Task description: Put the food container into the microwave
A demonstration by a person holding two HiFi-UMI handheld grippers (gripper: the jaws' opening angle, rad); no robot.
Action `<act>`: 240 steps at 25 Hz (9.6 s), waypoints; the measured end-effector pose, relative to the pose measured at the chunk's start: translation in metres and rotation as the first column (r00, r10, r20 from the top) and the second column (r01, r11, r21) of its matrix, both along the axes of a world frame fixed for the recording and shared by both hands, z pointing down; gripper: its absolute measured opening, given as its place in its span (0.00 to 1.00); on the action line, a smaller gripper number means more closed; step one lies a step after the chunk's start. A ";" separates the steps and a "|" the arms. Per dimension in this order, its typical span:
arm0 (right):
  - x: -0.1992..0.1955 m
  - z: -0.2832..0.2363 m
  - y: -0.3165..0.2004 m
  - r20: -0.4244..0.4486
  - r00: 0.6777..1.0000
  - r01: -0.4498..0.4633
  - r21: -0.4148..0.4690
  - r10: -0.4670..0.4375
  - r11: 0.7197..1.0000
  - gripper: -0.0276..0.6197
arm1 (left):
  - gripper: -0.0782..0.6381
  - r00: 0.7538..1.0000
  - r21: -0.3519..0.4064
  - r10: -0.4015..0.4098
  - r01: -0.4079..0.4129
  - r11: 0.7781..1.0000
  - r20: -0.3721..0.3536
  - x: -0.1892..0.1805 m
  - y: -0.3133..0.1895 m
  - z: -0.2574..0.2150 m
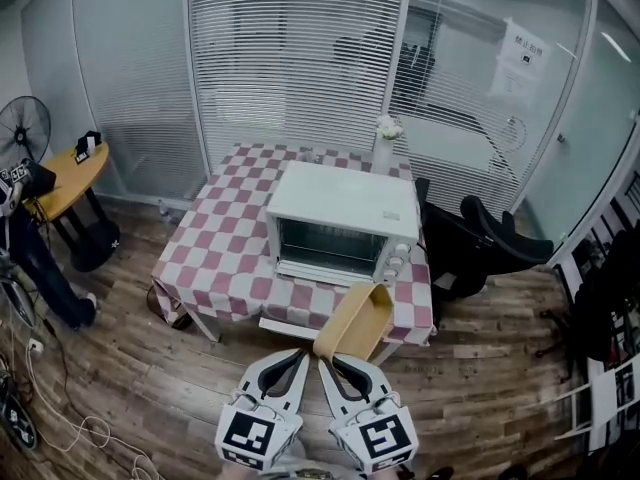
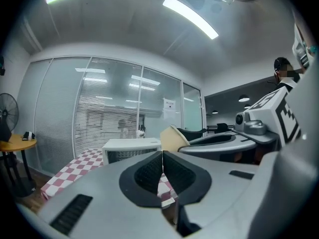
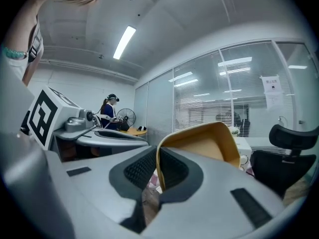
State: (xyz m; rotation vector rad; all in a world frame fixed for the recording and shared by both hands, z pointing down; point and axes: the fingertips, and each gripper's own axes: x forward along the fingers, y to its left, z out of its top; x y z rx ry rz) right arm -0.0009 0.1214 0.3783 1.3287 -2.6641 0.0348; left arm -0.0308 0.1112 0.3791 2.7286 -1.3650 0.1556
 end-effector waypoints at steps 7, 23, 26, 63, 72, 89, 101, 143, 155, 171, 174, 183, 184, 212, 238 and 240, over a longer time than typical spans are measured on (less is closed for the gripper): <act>-0.012 0.007 -0.025 -0.012 1.000 -0.007 -0.017 0.007 1.000 0.06 | 0.13 1.000 0.008 0.019 -0.019 1.000 -0.015 -0.008 -0.024 0.006; -0.030 0.025 -0.075 -0.004 0.999 -0.032 -0.049 0.032 0.998 0.06 | 0.13 0.999 -0.026 0.035 -0.035 0.999 -0.011 -0.029 -0.076 0.013; -0.027 0.027 -0.091 -0.004 1.000 -0.022 -0.057 0.021 0.998 0.06 | 0.13 1.000 -0.032 0.018 -0.018 0.999 -0.006 -0.029 -0.094 0.016; -0.047 0.095 -0.203 -0.024 0.960 0.264 -0.254 -0.279 0.931 0.06 | 0.13 0.982 -0.101 -0.183 0.187 0.977 0.052 -0.048 -0.225 0.039; -0.035 0.136 -0.218 -0.079 0.937 0.293 -0.351 -0.340 0.889 0.06 | 0.13 0.976 -0.109 -0.211 0.215 0.970 0.055 -0.036 -0.238 0.039; 0.026 0.172 -0.270 -0.269 0.868 0.292 -0.402 -0.417 0.868 0.06 | 0.13 0.963 -0.075 -0.263 0.267 0.961 0.053 0.021 -0.265 0.031; 0.021 0.189 -0.310 -0.351 0.876 0.178 -0.402 -0.330 0.898 0.06 | 0.13 0.986 -0.086 -0.166 0.168 0.982 0.030 0.007 -0.305 0.036; -0.037 0.250 -0.445 -0.696 0.718 -0.247 -0.223 0.024 0.943 0.08 | 0.13 0.970 -0.144 0.239 -0.230 0.962 0.045 -0.067 -0.407 0.056; -0.041 0.227 -0.435 -0.654 0.754 -0.211 -0.162 0.055 0.964 0.14 | 0.13 0.978 -0.139 0.206 -0.198 0.970 0.040 -0.065 -0.404 0.056; 0.005 0.208 -0.387 -0.494 0.864 -0.244 -0.234 0.101 0.941 0.11 | 0.13 0.972 -0.157 0.227 -0.215 0.964 0.065 -0.023 -0.381 0.065; 0.016 0.207 -0.379 -0.468 0.877 -0.249 -0.258 0.105 0.933 0.10 | 0.13 0.970 -0.164 0.231 -0.216 0.963 0.073 -0.013 -0.378 0.068; 0.040 0.207 -0.357 -0.427 0.898 -0.259 -0.309 0.110 0.915 0.03 | 0.13 0.961 -0.181 0.261 -0.242 0.953 0.088 0.014 -0.369 0.077; 0.042 0.205 -0.355 -0.415 0.903 -0.259 -0.314 0.114 0.913 0.03 | 0.13 0.959 -0.182 0.266 -0.246 0.952 0.095 0.016 -0.368 0.079; 0.054 0.013 -0.354 0.123 0.977 -0.176 0.007 0.174 0.984 0.03 | 0.13 0.945 -0.014 0.323 -0.323 0.946 0.052 0.058 -0.343 0.012; 0.039 -0.001 -0.339 0.066 0.991 -0.118 0.023 0.116 0.993 0.03 | 0.13 0.960 -0.003 0.277 -0.277 0.961 0.040 0.051 -0.334 0.005; 0.039 0.000 -0.339 0.062 0.991 -0.120 0.021 0.118 0.993 0.03 | 0.13 0.961 -0.005 0.274 -0.274 0.962 0.042 0.050 -0.335 0.006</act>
